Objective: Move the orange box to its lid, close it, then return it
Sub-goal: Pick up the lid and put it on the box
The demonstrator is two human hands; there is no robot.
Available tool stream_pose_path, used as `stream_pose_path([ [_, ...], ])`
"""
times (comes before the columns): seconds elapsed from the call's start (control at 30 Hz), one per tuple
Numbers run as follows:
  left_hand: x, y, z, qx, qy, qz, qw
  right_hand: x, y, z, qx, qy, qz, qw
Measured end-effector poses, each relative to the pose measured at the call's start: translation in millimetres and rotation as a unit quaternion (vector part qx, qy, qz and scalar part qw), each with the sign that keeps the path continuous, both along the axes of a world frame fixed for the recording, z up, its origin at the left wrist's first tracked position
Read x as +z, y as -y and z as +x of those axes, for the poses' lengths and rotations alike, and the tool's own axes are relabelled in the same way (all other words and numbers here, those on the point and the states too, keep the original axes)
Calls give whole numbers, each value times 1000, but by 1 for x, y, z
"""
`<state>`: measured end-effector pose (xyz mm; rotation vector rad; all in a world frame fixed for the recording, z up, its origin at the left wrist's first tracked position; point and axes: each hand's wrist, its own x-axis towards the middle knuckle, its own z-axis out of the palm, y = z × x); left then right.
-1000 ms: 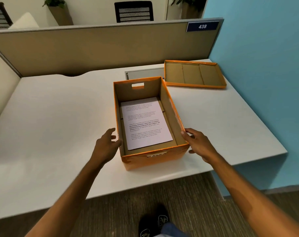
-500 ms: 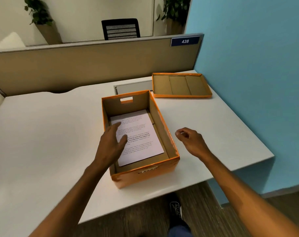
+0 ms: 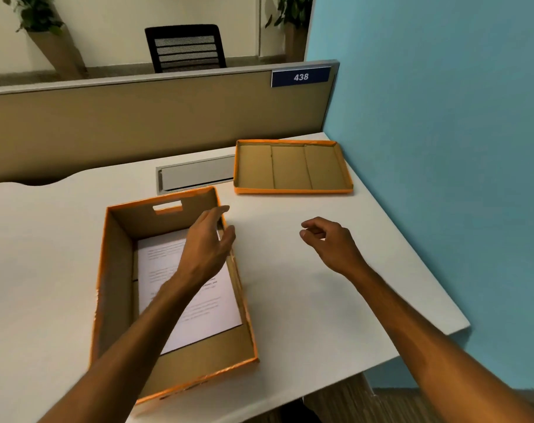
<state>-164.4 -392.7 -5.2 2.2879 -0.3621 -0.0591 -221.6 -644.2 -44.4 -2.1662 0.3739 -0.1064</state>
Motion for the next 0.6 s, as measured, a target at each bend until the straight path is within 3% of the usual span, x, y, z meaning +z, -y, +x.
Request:
stream_pose_path([
  [0.17,-13,73,43,-1,-27,11,1000,-11,68,49,-14,-11,-1,1000],
  [0.33,-41,135,90,21,-159,-28,987,-37,131,101,-79,-21,2,997],
  [0.47,-71,177,119,67,-253,-52,964,-60,174,140,-145,-25,-32,989],
  [0.6,-97,219,144,124,-360,-159,911,-78,203,172,-200,-45,-76,976],
])
